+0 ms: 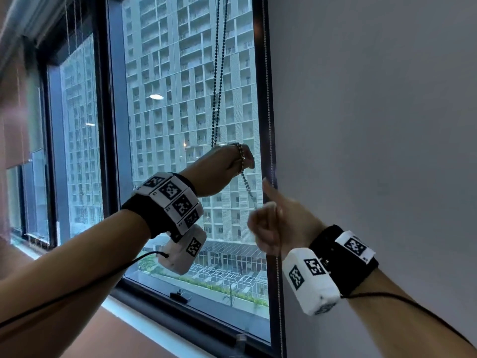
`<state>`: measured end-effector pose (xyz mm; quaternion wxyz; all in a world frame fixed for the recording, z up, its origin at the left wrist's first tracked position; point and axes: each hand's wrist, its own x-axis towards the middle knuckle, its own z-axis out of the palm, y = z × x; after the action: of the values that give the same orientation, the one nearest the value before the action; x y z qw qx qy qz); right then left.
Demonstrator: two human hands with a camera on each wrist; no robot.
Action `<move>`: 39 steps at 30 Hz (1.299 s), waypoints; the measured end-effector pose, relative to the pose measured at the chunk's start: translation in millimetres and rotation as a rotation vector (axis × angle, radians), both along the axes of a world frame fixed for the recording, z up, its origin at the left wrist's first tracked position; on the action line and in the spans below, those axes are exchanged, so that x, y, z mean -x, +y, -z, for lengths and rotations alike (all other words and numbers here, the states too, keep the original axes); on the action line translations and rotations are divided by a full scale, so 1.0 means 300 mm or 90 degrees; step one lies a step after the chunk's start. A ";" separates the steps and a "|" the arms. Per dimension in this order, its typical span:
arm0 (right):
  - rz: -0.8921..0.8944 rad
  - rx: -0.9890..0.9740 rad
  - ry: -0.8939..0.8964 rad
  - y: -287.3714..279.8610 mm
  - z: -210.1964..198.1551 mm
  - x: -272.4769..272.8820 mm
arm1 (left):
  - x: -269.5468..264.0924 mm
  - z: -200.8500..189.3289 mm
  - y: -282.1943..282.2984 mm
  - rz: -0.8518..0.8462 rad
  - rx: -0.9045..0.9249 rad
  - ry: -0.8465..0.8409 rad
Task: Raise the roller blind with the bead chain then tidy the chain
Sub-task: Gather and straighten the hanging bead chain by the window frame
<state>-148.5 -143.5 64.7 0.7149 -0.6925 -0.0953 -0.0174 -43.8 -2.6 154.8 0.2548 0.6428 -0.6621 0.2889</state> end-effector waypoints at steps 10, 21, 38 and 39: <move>0.279 0.069 -0.299 0.086 -0.124 -0.071 | -0.010 -0.004 -0.027 -0.004 -0.008 -0.021; 0.314 0.239 -0.324 0.080 -0.064 -0.092 | -0.023 0.019 0.004 -0.007 0.041 -0.062; 0.319 0.274 -0.334 0.080 -0.047 -0.102 | 0.010 0.179 -0.003 0.173 0.412 0.046; 0.323 0.269 -0.331 0.078 -0.043 -0.104 | 0.007 0.187 -0.002 0.135 0.424 0.000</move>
<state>-117.2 -120.0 77.5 0.4822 -0.7981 -0.1006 -0.3469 -45.8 -3.3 98.6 0.4792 0.4521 -0.5945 0.4610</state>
